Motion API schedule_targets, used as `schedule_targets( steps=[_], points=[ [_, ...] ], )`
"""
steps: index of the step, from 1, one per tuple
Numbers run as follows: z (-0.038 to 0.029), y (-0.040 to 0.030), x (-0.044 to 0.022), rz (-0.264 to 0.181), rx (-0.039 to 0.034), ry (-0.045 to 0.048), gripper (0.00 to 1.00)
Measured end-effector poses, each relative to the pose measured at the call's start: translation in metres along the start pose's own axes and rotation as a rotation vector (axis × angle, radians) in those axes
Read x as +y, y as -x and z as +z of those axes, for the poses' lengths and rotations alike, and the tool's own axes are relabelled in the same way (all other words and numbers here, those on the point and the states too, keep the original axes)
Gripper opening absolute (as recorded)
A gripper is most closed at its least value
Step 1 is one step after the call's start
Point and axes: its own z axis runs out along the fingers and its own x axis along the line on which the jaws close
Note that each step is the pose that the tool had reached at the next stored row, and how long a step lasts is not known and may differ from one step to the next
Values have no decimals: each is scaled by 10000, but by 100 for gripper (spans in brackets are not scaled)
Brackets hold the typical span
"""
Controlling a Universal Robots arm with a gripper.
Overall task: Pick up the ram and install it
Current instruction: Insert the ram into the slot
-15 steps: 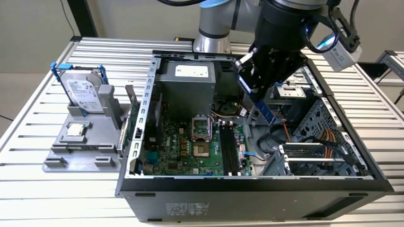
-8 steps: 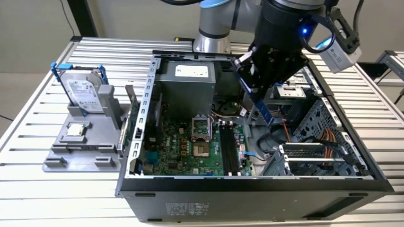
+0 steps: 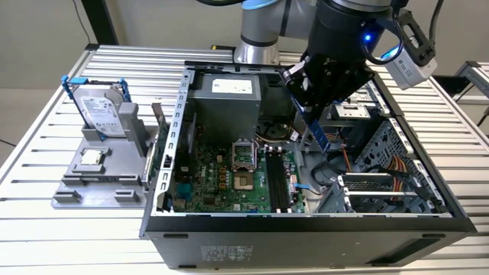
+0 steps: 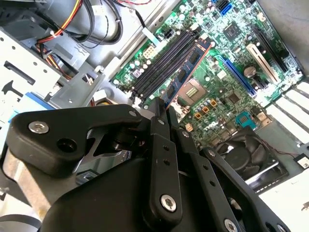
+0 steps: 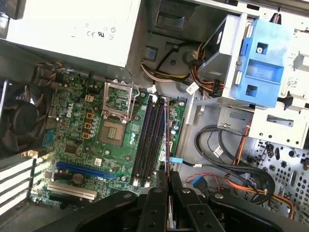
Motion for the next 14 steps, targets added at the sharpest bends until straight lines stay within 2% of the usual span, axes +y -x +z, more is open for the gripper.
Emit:
schedule_targets(
  steps=[14],
  points=[
    [35, 0, -1, 0, 1, -2, 0]
  ],
)
